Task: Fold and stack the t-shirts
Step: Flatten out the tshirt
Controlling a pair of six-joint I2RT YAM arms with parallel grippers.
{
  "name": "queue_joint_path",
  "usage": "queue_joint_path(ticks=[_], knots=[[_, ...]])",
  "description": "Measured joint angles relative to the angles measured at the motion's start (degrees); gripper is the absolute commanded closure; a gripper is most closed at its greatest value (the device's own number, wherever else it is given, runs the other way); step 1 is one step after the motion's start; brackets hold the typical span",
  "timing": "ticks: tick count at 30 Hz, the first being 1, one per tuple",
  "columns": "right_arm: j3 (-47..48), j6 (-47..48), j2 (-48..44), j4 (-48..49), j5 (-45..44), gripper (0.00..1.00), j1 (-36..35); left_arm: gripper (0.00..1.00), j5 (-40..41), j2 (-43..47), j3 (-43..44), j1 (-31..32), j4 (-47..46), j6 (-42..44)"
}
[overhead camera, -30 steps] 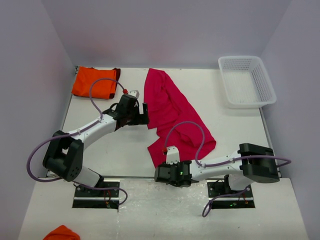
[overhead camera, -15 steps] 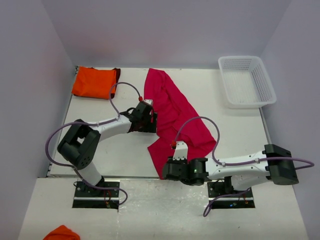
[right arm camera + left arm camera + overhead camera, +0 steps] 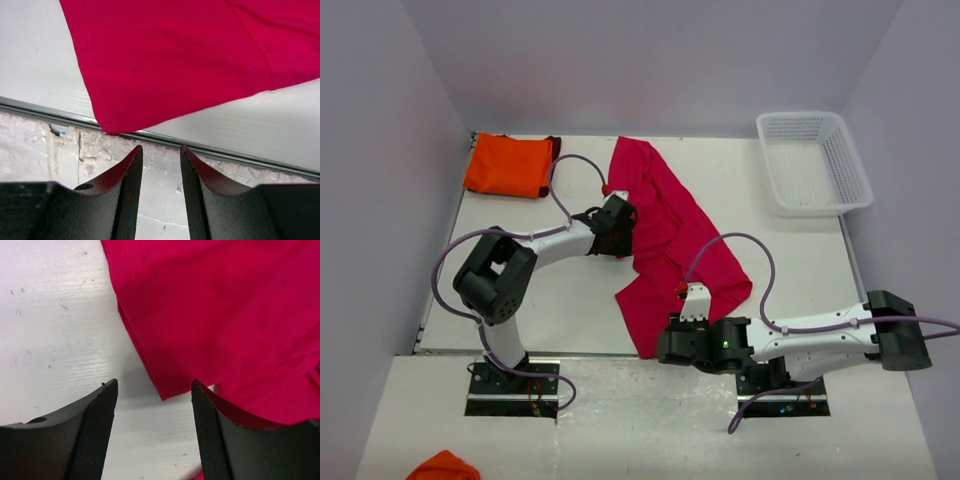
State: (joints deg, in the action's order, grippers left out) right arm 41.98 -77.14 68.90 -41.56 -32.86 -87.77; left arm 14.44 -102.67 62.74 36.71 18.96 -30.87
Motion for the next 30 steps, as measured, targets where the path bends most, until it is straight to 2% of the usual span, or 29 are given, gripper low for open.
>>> queue_joint_path(ticks=[10, 12, 13, 14, 18, 21, 22, 24, 25, 30], knots=[[0.0, -2.0, -2.7, -3.2, -1.1, 0.62, -0.8, 0.43, 1.1, -2.9, 1.3, 0.3, 0.0, 0.1], [0.0, -2.4, -3.5, -3.8, -1.1, 0.62, -0.8, 0.49, 1.3, -3.0, 1.3, 0.5, 0.0, 0.0], [0.0, -2.5, -3.8, -4.0, -1.2, 0.62, -0.8, 0.57, 1.4, -3.2, 1.5, 0.6, 0.0, 0.0], [0.0, -2.6, -4.0, -4.1, -1.2, 0.62, -0.8, 0.62, 1.4, -3.3, 1.6, 0.8, 0.0, 0.0], [0.0, -2.9, -4.0, -4.5, -1.2, 0.62, -0.8, 0.67, 1.3, -4.0, 2.4, 1.3, -0.4, 0.0], [0.0, -3.2, -3.9, -4.7, -1.2, 0.61, -0.8, 0.76, 1.1, -4.1, 2.4, 1.3, -0.7, -0.1], [0.0, -3.2, -3.6, -4.7, -1.2, 0.61, -0.8, 0.83, 1.0, -4.1, 2.4, 1.3, -0.9, -0.1], [0.0, -3.2, -3.1, -4.7, -1.1, 0.61, -0.8, 0.90, 0.9, -4.2, 2.3, 1.3, -1.4, -0.2], [0.0, -3.2, -2.7, -4.5, -1.1, 0.61, -0.8, 1.00, 0.8, -4.2, 2.3, 1.3, -1.5, -0.2], [0.0, -2.7, 2.0, -3.1, -0.5, 0.62, -0.8, 1.00, 0.7, -4.3, 2.3, 1.3, -1.7, -0.9]])
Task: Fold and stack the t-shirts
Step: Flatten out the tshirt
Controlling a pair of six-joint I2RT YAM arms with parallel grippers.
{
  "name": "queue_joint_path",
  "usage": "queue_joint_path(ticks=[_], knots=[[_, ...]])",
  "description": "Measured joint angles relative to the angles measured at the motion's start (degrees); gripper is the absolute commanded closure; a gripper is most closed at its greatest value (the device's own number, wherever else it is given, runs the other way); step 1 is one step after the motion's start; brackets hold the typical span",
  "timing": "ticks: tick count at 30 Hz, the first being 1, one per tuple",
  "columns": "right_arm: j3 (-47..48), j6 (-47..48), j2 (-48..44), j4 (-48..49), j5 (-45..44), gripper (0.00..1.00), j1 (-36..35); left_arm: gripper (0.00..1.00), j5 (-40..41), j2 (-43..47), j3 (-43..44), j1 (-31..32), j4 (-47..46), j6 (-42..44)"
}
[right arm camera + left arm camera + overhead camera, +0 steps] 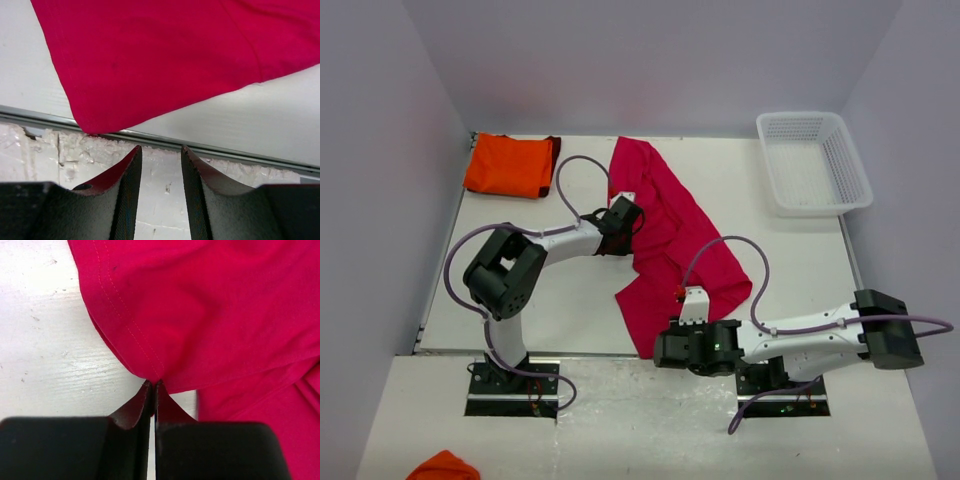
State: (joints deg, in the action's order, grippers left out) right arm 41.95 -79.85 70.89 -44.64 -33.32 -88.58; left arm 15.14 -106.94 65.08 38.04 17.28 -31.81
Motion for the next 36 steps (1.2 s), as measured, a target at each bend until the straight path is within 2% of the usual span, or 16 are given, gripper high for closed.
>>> queue_joint_path(ticks=[6, 14, 36], knots=[[0.6, 4.8, 7.2, 6.6, 2.8, 0.62, 0.0, 1.00, 0.5, 0.0, 0.2, -0.7, 0.5, -0.1], [8.9, 13.0, 16.7, 14.0, 5.7, 0.62, 0.0, 1.00, 0.6, 0.1, 0.3, -3.6, 1.2, -0.1], [7.5, 15.3, 21.0, 17.7, 7.8, 0.60, 3.0, 1.00, -0.3, 2.0, -2.4, -3.6, -0.4, 0.2]])
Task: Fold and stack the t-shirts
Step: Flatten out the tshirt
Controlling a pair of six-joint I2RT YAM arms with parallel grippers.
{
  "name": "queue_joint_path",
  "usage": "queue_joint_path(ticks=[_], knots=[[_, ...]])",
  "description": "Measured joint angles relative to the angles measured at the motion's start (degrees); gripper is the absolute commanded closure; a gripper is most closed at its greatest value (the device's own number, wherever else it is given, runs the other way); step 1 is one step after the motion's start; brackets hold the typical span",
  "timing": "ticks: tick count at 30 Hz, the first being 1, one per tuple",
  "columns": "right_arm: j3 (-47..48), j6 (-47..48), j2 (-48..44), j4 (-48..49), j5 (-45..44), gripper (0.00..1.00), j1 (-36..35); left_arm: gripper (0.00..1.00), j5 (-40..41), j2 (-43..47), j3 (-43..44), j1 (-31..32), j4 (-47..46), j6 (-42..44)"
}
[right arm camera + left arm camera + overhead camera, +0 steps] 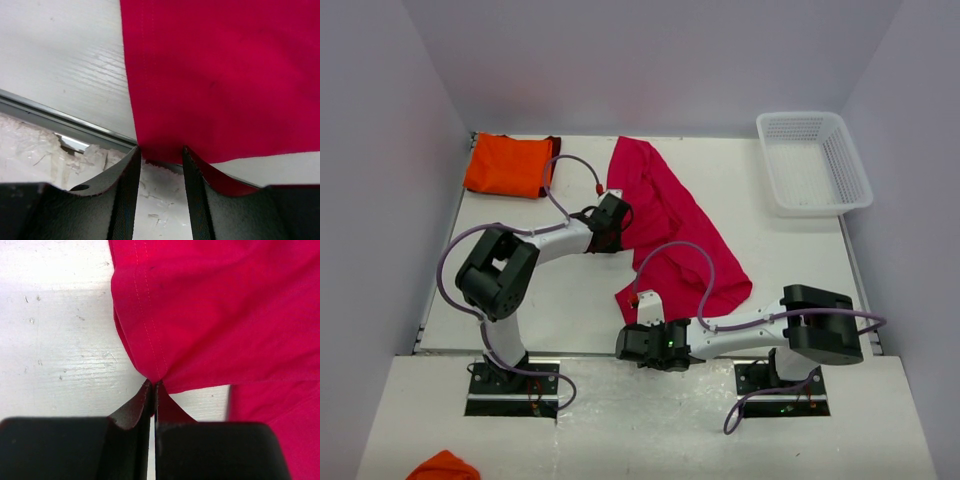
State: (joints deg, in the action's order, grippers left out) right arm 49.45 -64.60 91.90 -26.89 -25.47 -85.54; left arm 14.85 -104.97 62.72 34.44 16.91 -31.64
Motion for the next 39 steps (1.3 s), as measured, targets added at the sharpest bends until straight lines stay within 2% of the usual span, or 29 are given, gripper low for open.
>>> queue_joint_path(ticks=[10, 19, 27, 29, 35, 39], knots=[[-0.2, -1.1, 0.7, 0.1, -0.1, 0.72, 0.2, 1.00, -0.7, 0.4, -0.6, -0.2, -0.3, 0.8], [1.2, -1.5, 2.8, 2.2, -0.2, 0.75, 0.7, 1.00, -1.8, 2.3, -2.6, -0.7, 0.0, 0.8], [0.2, -3.9, 2.6, 5.4, 1.0, 0.91, 2.8, 1.00, -2.7, 3.6, -3.7, -1.5, 0.0, 0.8], [-0.7, -4.8, 2.0, 6.4, 1.9, 1.00, 3.7, 1.00, -2.7, 3.6, -3.9, -1.6, 0.0, 0.8], [-3.3, -5.6, -0.3, 8.5, 3.3, 1.00, 7.4, 1.00, -2.8, 3.8, -4.3, -1.7, -0.1, 0.8], [-3.0, -3.1, -1.6, 4.1, 0.9, 1.00, 9.4, 1.00, -2.9, 4.4, -4.5, -1.7, -0.1, 0.8]])
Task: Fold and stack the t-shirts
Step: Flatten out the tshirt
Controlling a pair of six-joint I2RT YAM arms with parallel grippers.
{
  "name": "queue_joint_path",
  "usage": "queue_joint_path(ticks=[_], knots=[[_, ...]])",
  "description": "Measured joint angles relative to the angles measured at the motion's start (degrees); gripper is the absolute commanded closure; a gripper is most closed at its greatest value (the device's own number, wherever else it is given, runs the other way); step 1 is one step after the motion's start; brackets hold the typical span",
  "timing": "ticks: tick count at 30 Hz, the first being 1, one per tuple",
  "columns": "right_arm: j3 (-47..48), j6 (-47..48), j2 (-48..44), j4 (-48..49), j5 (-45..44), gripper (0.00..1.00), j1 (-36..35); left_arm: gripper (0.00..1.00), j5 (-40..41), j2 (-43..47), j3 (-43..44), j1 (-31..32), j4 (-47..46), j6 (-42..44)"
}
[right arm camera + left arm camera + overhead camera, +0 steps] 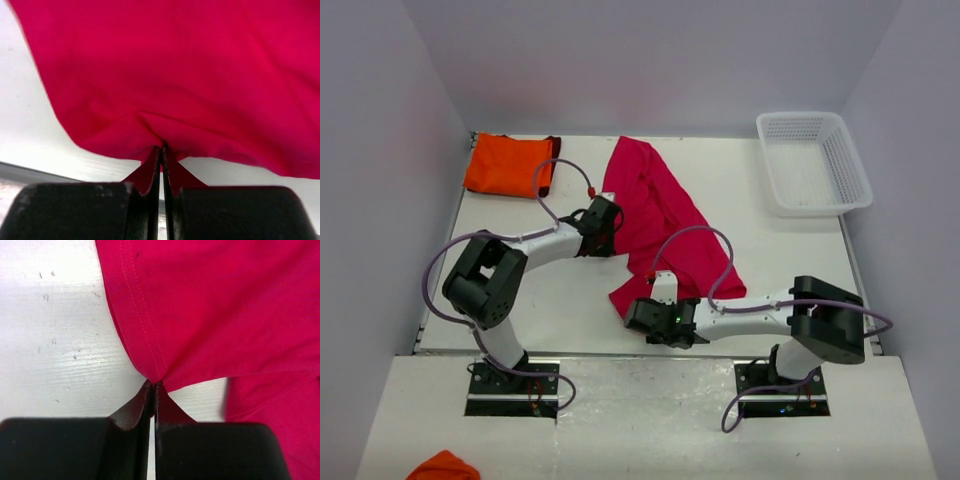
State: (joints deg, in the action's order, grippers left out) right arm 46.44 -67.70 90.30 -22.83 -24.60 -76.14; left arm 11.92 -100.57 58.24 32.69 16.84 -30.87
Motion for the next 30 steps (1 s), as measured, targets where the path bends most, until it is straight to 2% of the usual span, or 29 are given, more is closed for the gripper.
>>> queue_joint_path(ticks=[6, 13, 19, 23, 30], knots=[[5.2, 9.2, -5.8, -8.6, -3.4, 1.00, 4.3, 1.00, -0.1, 3.5, 0.0, 0.0, 0.9, 0.0], [14.3, 22.8, -16.6, -10.1, -5.4, 1.00, 13.0, 1.00, 0.5, 11.0, 2.1, 0.0, 4.7, 0.0], [11.6, 25.2, -19.3, -12.1, -5.3, 1.00, 19.0, 1.00, 0.5, 15.5, 2.5, 0.0, 5.4, 0.0], [7.3, 24.5, -17.3, -13.7, -2.8, 1.00, 20.7, 1.00, 0.3, 15.8, 0.7, 0.0, 5.5, 0.0], [2.7, 23.0, -5.3, -9.8, 4.0, 1.00, 20.8, 1.00, -0.3, 15.8, -0.4, 0.0, 5.5, 0.0]])
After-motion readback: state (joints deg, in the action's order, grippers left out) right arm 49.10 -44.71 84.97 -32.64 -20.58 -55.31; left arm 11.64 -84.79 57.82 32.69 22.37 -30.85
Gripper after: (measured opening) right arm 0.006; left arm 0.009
